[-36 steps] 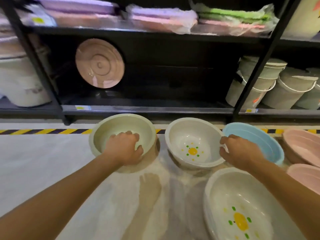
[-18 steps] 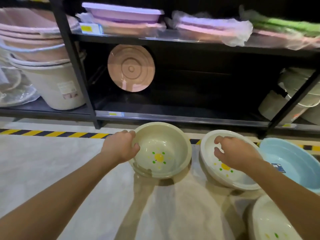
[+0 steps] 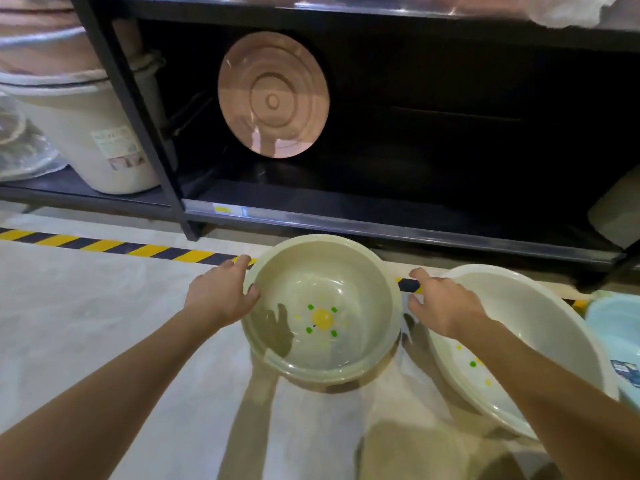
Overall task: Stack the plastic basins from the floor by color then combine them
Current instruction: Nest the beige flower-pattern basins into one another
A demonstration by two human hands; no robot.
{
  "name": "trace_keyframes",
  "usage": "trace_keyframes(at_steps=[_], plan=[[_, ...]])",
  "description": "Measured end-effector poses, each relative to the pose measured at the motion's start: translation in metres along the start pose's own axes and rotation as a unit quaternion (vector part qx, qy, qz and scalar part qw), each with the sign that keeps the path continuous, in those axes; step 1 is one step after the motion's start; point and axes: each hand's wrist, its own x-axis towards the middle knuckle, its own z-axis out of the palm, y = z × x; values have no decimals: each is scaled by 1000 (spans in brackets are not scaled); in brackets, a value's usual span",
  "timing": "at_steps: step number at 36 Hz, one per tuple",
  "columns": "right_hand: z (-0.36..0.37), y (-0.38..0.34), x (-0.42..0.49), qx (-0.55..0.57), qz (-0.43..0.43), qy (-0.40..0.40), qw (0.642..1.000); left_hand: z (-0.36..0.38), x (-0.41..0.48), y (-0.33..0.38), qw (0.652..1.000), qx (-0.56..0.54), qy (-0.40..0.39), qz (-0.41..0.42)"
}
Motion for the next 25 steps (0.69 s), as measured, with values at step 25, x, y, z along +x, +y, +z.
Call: trace_keyframes(at_steps=[25], plan=[[97,5,78,174,-10,-5,985,98,24,-30,980,-174,-90,-44]])
